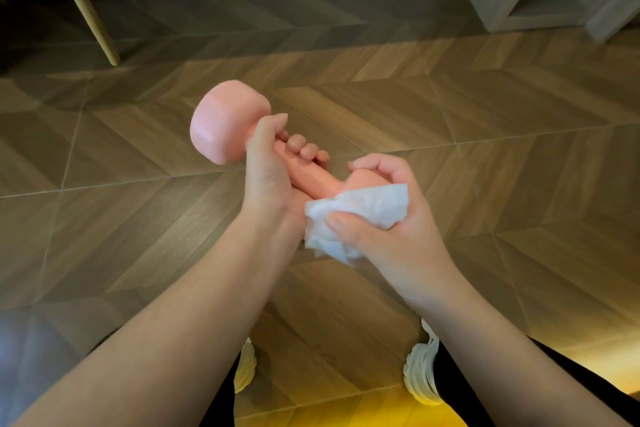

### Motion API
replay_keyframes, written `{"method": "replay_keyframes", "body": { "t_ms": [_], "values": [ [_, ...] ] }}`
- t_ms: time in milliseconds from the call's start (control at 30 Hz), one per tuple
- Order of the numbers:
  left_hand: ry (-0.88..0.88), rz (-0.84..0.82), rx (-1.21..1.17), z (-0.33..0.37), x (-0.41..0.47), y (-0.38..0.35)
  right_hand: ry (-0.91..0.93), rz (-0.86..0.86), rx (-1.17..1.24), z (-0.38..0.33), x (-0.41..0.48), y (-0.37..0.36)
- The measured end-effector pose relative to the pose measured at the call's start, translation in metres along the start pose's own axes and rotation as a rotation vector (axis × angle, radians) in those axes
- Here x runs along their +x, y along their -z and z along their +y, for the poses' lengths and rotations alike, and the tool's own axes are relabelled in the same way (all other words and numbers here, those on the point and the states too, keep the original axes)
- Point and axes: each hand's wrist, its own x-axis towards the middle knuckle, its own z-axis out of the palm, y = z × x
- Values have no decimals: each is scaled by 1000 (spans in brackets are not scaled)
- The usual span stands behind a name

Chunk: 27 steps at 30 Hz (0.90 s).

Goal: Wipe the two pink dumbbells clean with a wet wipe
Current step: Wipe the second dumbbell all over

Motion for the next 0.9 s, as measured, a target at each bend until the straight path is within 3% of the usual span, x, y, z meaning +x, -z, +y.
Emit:
{"method": "replay_keyframes", "body": {
  "t_ms": [100,367,567,767,900],
  "values": [
    [18,23,-23,3,0,1,14,-24,-25,0,2,2],
    [-68,-136,50,7,-3,-2,-329,180,348,-3,14,2],
    [-65,-254,88,9,-2,0,-675,-156,554,-7,11,12],
    [-73,-157,225,5,-2,1,-425,-168,334,-5,6,11],
    [-114,-139,264,2,-2,2,-416,-135,205,-1,5,10]
  ]
}}
